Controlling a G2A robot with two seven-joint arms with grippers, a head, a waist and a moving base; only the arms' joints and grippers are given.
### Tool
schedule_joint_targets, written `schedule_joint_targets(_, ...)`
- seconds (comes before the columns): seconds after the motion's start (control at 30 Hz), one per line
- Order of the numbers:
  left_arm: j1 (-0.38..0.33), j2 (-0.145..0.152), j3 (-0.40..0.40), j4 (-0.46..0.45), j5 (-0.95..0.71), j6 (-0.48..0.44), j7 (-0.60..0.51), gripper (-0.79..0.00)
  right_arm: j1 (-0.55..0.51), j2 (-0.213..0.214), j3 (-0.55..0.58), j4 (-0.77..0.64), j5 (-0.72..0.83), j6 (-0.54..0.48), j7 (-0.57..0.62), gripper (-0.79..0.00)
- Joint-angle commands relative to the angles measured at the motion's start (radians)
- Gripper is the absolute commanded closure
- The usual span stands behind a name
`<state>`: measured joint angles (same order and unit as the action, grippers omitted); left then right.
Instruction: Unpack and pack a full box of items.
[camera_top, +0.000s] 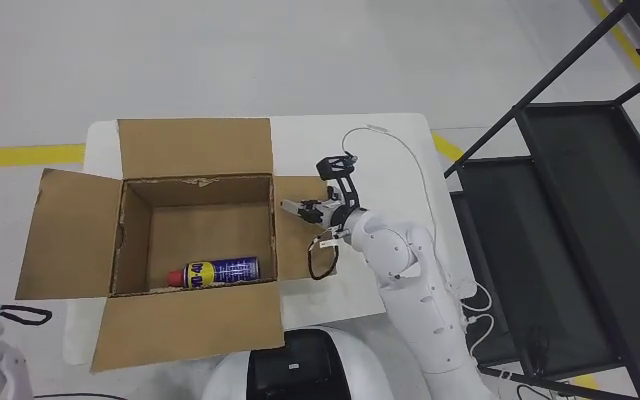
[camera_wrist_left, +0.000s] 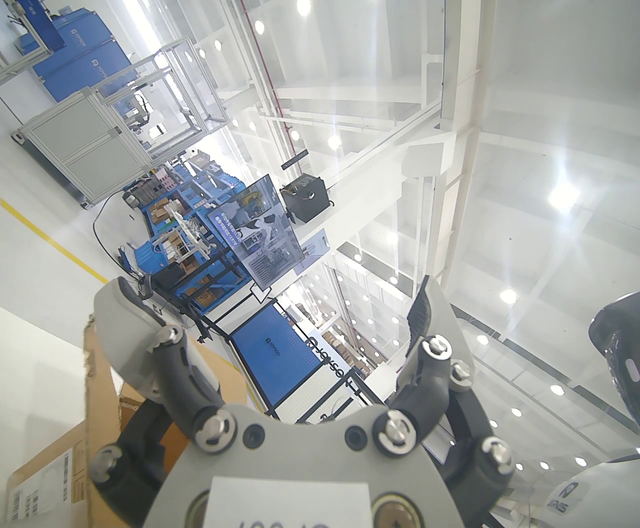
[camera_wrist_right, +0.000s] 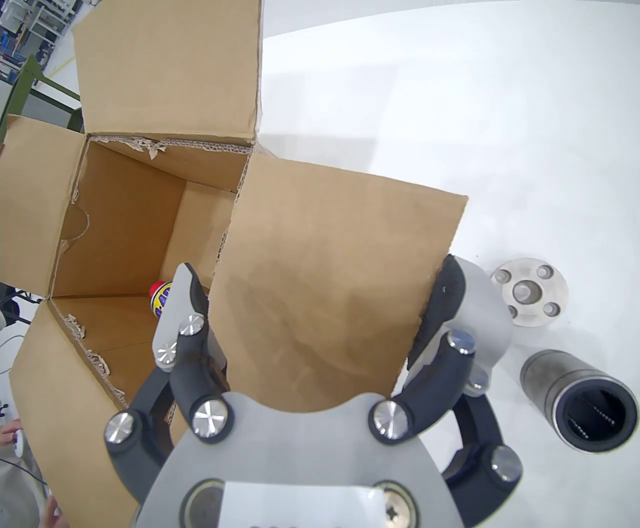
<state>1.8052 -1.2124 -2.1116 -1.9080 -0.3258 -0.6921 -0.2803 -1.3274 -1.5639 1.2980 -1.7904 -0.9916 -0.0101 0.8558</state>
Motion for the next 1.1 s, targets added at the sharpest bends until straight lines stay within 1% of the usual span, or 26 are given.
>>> schedule_joint_targets(0.0,0.000,0.000,0.000,0.000,0.000,0.000,0.000,-0.785,0.016,0.001,-0.008,0.008,-0.008,0.005,-0.012,-0.782)
schedule_joint_targets(0.1,0.000,0.000,0.000,0.000,0.000,0.000,0.000,-0.785,0.016,0.005,0.009,-0.006,0.007,0.017,-0.035,-0.785)
schedule_joint_targets(0.2,0.000,0.000,0.000,0.000,0.000,0.000,0.000,-0.785,-0.013,0.016,0.052,-0.051,-0.016,0.007,-0.044,-0.785)
schedule_joint_targets(0.3,0.000,0.000,0.000,0.000,0.000,0.000,0.000,-0.785,-0.059,0.030,0.096,-0.114,-0.060,-0.020,-0.037,-0.785)
schedule_joint_targets(0.43,0.000,0.000,0.000,0.000,0.000,0.000,0.000,-0.785,-0.127,0.047,0.140,-0.211,-0.119,-0.085,-0.010,-0.785)
schedule_joint_targets(0.53,0.000,0.000,0.000,0.000,0.000,0.000,0.000,-0.785,-0.165,0.061,0.149,-0.268,-0.181,-0.159,0.037,-0.785)
schedule_joint_targets(0.63,0.000,0.000,0.000,0.000,0.000,0.000,0.000,-0.785,-0.181,0.073,0.138,-0.299,-0.245,-0.248,0.093,-0.785)
schedule_joint_targets(0.8,0.000,0.000,0.000,0.000,0.000,0.000,0.000,-0.785,-0.168,0.091,0.130,-0.306,-0.210,-0.395,0.221,-0.785)
schedule_joint_targets(0.93,0.000,0.000,0.000,0.000,0.000,0.000,0.000,-0.785,-0.153,0.111,0.138,-0.291,-0.135,-0.561,0.345,-0.785)
schedule_joint_targets(0.97,0.000,0.000,0.000,0.000,0.000,0.000,0.000,-0.785,-0.144,0.116,0.144,-0.283,-0.127,-0.586,0.369,-0.785)
schedule_joint_targets(1.07,0.000,0.000,0.000,0.000,0.000,0.000,0.000,-0.785,-0.110,0.137,0.133,-0.230,-0.115,-0.588,0.366,-0.785)
